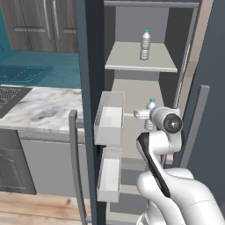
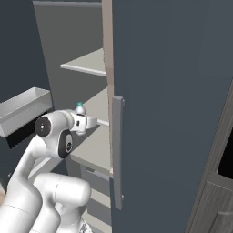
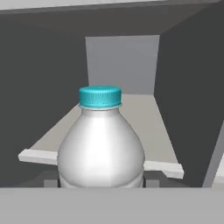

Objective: Take the bottled waters from the counter and place them in the freezer to freeze. Close the freezer door after placing the bottles.

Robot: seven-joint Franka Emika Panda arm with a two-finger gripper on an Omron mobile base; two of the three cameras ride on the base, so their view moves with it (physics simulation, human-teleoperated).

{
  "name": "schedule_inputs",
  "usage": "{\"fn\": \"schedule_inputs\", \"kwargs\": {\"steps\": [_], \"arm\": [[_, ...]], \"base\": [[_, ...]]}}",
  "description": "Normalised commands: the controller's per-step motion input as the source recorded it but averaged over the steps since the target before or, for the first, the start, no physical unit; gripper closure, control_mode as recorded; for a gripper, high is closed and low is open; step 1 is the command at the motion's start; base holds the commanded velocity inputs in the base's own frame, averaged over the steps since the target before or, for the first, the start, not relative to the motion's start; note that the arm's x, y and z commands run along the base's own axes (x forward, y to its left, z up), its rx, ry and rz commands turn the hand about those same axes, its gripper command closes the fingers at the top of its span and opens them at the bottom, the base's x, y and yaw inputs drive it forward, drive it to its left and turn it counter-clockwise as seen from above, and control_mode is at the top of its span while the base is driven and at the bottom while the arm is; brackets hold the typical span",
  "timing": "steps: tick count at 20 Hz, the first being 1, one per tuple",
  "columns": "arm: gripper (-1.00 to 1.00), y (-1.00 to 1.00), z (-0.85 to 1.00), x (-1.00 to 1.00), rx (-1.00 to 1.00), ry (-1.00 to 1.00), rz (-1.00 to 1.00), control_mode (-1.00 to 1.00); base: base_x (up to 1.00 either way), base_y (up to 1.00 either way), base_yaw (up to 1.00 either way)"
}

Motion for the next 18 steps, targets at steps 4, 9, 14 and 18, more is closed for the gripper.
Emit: {"fn": "schedule_inputs", "kwargs": {"steps": [4,9,14,18], "arm": [[1.00,0.00,0.18,0.00,0.00,-0.11,0.00,-1.00],[1.00,0.00,0.20,0.00,0.00,-0.11,0.00,-1.00],[1.00,0.00,0.08,0.00,0.00,-0.11,0.00,-1.00],[1.00,0.00,0.00,0.16,0.00,0.00,0.00,-1.00]], "base": [[0.00,0.00,0.00],[0.00,0.00,0.00],[0.00,0.00,0.00],[0.00,0.00,0.00]]}}
